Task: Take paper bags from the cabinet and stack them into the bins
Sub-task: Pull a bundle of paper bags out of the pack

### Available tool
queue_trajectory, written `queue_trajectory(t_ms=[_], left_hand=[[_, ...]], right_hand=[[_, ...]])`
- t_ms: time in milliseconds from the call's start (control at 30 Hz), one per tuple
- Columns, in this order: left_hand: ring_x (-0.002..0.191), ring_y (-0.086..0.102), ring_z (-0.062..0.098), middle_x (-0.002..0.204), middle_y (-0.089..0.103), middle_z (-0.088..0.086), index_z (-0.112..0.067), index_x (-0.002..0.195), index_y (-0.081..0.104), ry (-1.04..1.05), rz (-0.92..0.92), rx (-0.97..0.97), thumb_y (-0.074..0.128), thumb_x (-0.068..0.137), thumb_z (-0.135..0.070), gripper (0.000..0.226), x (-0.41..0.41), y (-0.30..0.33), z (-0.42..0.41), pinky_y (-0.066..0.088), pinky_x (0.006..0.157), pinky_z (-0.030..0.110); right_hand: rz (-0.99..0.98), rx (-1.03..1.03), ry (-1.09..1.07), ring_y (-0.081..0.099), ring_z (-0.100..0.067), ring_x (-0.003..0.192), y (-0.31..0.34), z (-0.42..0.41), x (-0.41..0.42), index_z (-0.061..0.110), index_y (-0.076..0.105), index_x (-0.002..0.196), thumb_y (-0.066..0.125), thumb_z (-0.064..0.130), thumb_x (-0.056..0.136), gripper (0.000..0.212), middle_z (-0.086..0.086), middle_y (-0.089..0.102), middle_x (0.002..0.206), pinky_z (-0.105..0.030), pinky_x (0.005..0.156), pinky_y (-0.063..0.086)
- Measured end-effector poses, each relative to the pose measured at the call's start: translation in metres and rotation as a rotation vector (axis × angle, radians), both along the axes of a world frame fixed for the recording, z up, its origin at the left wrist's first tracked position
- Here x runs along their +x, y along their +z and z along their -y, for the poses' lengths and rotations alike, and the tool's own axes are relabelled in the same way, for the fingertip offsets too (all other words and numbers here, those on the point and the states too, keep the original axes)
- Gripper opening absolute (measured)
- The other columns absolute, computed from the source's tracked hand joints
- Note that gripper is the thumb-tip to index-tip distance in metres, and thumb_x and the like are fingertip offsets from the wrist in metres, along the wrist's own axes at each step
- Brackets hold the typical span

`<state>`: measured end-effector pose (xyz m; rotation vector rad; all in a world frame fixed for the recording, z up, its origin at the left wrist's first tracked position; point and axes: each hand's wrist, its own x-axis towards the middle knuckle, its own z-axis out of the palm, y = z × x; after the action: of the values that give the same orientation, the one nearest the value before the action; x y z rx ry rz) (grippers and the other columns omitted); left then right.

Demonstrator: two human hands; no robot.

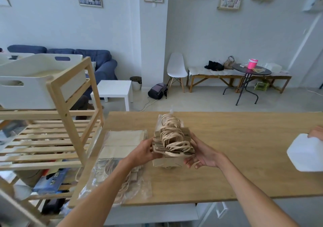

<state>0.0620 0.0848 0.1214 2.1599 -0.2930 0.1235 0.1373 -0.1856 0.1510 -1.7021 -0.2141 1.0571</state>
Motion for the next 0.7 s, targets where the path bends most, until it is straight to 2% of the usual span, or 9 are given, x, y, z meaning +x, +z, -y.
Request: queue_trajectory(t_ms=[67, 133, 200, 267, 333, 467, 567, 633, 700], left_hand=[[0.103, 0.068, 0.005, 0.111, 0.073, -0.007, -0.018, 0.123, 0.059, 0.010, -0.048, -0.116, 0.083, 0.081, -0.015, 0.048, -0.005, -0.005, 0.002, 0.053, 0.090, 0.024], [0.115, 0.064, 0.014, 0.121, 0.068, 0.002, -0.017, 0.138, 0.045, 0.034, -0.074, -0.234, 0.081, 0.082, -0.014, 0.066, -0.011, -0.013, 0.009, 0.052, 0.098, 0.029], [0.122, 0.060, 0.020, 0.128, 0.064, 0.005, -0.021, 0.143, 0.036, 0.080, -0.115, -0.324, 0.079, 0.084, -0.019, 0.072, -0.016, -0.022, 0.017, 0.050, 0.103, 0.034], [0.122, 0.059, 0.019, 0.128, 0.062, 0.002, -0.022, 0.142, 0.036, 0.105, -0.164, -0.400, 0.074, 0.088, -0.016, 0.066, -0.020, -0.027, 0.027, 0.049, 0.103, 0.034], [0.123, 0.057, 0.013, 0.129, 0.059, -0.002, -0.017, 0.144, 0.035, 0.127, -0.176, -0.422, 0.072, 0.089, -0.016, 0.067, -0.023, -0.031, 0.035, 0.047, 0.104, 0.030], [0.120, 0.057, 0.015, 0.127, 0.060, -0.001, -0.014, 0.142, 0.038, 0.152, -0.206, -0.436, 0.070, 0.086, -0.017, 0.065, -0.032, -0.049, 0.044, 0.047, 0.102, 0.028], [0.115, 0.059, 0.012, 0.124, 0.062, -0.003, -0.016, 0.141, 0.040, 0.185, -0.258, -0.470, 0.068, 0.085, -0.011, 0.062, -0.042, -0.062, 0.051, 0.048, 0.099, 0.030], [0.109, 0.062, 0.003, 0.123, 0.064, -0.005, -0.017, 0.140, 0.042, 0.223, -0.249, -0.489, 0.070, 0.079, -0.017, 0.067, -0.046, -0.065, 0.055, 0.050, 0.098, 0.030], [0.106, 0.064, 0.002, 0.120, 0.066, -0.005, -0.018, 0.138, 0.044, 0.256, -0.239, -0.507, 0.071, 0.074, -0.022, 0.070, -0.046, -0.068, 0.058, 0.052, 0.093, 0.028]], right_hand=[[0.022, 0.000, -0.059, 0.067, -0.026, 0.066, -0.008, -0.003, -0.005, 0.030, 0.041, 0.150, 0.019, 0.094, 0.082, 0.097, -0.020, 0.068, 0.086, -0.026, 0.051, 0.051], [0.033, 0.005, -0.132, 0.062, -0.023, 0.058, -0.017, -0.008, -0.013, 0.024, 0.050, 0.142, 0.017, 0.094, 0.081, 0.099, -0.016, 0.065, 0.074, -0.025, 0.049, 0.047], [0.028, 0.019, -0.223, 0.054, -0.020, 0.052, -0.022, -0.015, -0.021, 0.016, 0.066, 0.110, 0.016, 0.097, 0.074, 0.101, -0.011, 0.058, 0.064, -0.024, 0.046, 0.041], [0.043, 0.024, -0.306, 0.048, -0.018, 0.047, -0.020, -0.021, -0.027, 0.018, 0.071, 0.077, 0.018, 0.101, 0.062, 0.099, -0.009, 0.051, 0.058, -0.023, 0.044, 0.036], [0.091, 0.006, -0.367, 0.044, -0.016, 0.044, -0.018, -0.023, -0.032, 0.019, 0.069, 0.064, 0.018, 0.101, 0.059, 0.096, -0.007, 0.047, 0.055, -0.023, 0.045, 0.034], [0.070, -0.076, -0.445, 0.042, -0.014, 0.042, -0.027, -0.024, -0.039, 0.015, 0.068, 0.095, 0.011, 0.094, 0.079, 0.099, -0.004, 0.044, 0.051, -0.023, 0.043, 0.033], [-0.011, -0.124, -0.451, 0.042, -0.014, 0.041, -0.044, -0.024, -0.051, 0.009, 0.068, 0.094, 0.012, 0.096, 0.074, 0.105, -0.004, 0.045, 0.049, -0.023, 0.042, 0.033], [-0.011, -0.105, -0.458, 0.044, -0.015, 0.043, -0.052, -0.025, -0.057, 0.008, 0.068, 0.097, 0.009, 0.093, 0.079, 0.105, -0.005, 0.047, 0.049, -0.024, 0.044, 0.034], [-0.006, -0.063, -0.479, 0.046, -0.017, 0.044, -0.057, -0.026, -0.059, 0.012, 0.067, 0.107, 0.006, 0.090, 0.082, 0.102, -0.005, 0.047, 0.048, -0.026, 0.046, 0.035]])
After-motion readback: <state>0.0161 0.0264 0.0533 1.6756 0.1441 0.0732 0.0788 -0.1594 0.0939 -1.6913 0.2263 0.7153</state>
